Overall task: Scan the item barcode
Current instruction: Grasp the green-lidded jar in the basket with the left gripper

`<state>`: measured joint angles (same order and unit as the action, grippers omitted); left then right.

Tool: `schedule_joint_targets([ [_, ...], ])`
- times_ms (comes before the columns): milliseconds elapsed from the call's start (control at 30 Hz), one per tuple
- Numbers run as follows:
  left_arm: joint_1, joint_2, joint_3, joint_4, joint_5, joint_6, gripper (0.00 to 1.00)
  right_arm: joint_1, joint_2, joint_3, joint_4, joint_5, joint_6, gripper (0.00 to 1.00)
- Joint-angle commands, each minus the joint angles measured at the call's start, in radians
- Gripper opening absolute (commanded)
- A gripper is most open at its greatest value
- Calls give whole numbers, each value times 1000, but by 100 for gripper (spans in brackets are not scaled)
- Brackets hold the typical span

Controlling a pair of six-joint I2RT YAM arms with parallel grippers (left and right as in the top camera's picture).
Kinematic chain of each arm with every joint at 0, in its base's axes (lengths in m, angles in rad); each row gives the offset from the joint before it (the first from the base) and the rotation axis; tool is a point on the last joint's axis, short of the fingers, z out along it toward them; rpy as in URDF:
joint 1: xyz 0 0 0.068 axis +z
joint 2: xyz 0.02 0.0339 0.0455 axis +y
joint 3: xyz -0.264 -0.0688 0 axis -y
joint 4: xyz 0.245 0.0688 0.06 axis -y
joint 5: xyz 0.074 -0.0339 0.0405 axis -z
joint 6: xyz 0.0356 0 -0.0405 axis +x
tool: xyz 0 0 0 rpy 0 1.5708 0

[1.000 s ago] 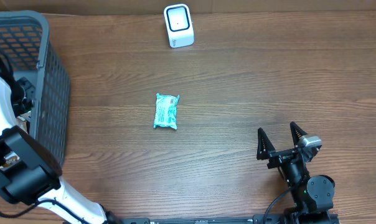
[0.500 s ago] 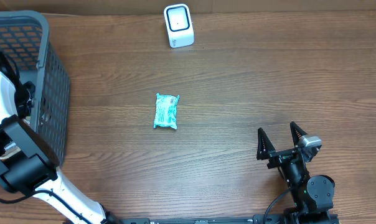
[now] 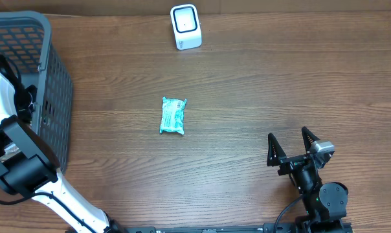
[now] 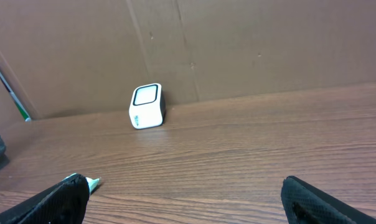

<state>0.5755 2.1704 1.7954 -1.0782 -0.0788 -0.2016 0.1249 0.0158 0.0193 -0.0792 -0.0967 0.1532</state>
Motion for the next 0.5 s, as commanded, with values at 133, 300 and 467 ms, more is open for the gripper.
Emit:
schedule_joint_targets([
  [133, -2, 40, 80, -24, 70, 55, 66, -3, -3, -11, 4, 8, -5, 100],
  [300, -8, 40, 129, -52, 98, 75, 66, -3, -3, -11, 4, 8, -5, 100],
  [467, -8, 40, 217, -126, 98, 75, 66, -3, -3, -11, 4, 9, -5, 100],
])
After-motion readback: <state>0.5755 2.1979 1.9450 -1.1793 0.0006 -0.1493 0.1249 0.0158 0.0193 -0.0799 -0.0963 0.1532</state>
